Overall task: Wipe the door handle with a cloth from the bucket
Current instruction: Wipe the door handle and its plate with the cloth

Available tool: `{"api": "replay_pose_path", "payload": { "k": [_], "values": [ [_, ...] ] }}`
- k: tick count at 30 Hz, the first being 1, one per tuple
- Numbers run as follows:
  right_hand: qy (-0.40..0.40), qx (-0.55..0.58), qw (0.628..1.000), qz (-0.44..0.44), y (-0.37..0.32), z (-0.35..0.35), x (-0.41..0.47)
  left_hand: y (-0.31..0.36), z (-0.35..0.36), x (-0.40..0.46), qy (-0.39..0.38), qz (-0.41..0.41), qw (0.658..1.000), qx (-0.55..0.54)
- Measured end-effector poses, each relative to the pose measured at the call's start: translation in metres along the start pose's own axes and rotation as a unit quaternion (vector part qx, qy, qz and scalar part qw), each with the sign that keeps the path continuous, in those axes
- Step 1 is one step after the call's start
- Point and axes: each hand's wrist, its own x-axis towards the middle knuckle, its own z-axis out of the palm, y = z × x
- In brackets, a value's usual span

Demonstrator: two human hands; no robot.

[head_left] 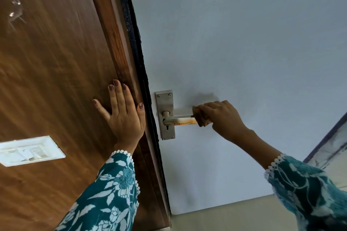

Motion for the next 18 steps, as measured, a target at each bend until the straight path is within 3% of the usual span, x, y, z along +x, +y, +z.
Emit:
{"api": "replay_pose_path", "payload": {
  "k": [6, 9, 11, 15, 18],
  "values": [
    [0.019, 0.03, 0.998, -0.05, -0.042, 0.016, 0.018, -0.003, -0.001, -0.001, 0.002, 0.021, 1.0, 0.001],
    [0.03, 0.076, 0.996, -0.018, -0.022, 0.016, 0.007, -0.004, -0.001, -0.002, 0.003, 0.03, 1.0, -0.002],
    [0.016, 0.172, 0.983, 0.059, -0.005, 0.016, -0.006, -0.004, 0.0, -0.002, 0.006, 0.032, 0.999, -0.001],
    [0.002, 0.457, 0.852, 0.256, 0.006, 0.021, -0.024, -0.003, 0.001, -0.001, 0.011, 0.022, 1.0, -0.002],
    [0.048, 0.636, 0.704, 0.312, -0.003, 0.038, -0.039, -0.003, 0.002, -0.002, 0.007, 0.016, 1.0, -0.005]
  ]
}}
